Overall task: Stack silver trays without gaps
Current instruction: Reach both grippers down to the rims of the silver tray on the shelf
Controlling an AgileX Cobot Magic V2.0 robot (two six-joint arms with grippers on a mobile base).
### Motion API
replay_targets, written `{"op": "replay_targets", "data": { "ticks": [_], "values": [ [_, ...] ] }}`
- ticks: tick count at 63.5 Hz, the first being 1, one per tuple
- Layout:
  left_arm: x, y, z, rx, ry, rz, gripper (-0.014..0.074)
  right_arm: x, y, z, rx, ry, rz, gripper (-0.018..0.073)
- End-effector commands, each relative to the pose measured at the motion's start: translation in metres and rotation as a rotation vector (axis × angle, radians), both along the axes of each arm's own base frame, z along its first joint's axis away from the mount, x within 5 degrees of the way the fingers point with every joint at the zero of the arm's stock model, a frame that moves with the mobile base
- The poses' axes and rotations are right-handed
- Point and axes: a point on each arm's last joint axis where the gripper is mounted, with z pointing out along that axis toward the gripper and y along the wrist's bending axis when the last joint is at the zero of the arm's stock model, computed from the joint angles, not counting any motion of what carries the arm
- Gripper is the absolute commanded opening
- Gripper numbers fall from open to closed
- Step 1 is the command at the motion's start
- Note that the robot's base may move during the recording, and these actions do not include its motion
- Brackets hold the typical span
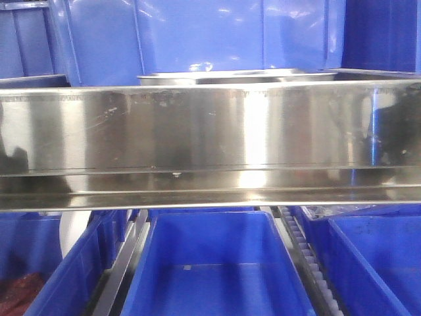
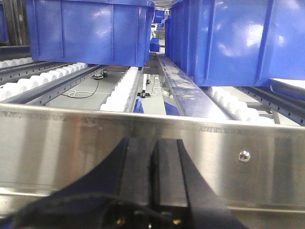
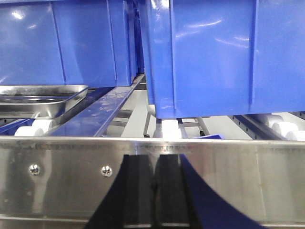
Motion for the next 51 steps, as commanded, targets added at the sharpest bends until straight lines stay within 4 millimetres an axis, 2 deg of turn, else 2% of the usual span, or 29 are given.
{"op": "replay_targets", "data": {
  "ticks": [1,22,42,46,51],
  "values": [
    [-0.004,0.001,0.011,-0.012,-0.125,0.003,-0.0048,-0.003,-0.001,0.01,-0.006,-0.112,-0.008,0.0054],
    [-0.004,0.001,0.012,-0.013,-0.135,0.004,-0.0048,-0.003,-0.001,0.01,-0.006,-0.112,-0.008,0.0054],
    [-0.005,0.001,0.015,-0.018,-0.166,0.006,-0.0048,-0.004,-0.001,0.017,-0.003,-0.191,-0.015,0.0054],
    [-0.005,0.001,0.019,-0.052,-0.203,0.008,-0.0048,-0.004,-0.002,0.018,0.029,-0.195,-0.013,0.0054],
    [-0.008,0.002,0.034,-0.074,-0.256,0.008,-0.0048,-0.006,-0.002,0.026,0.116,-0.216,-0.004,0.0054]
  ]
}}
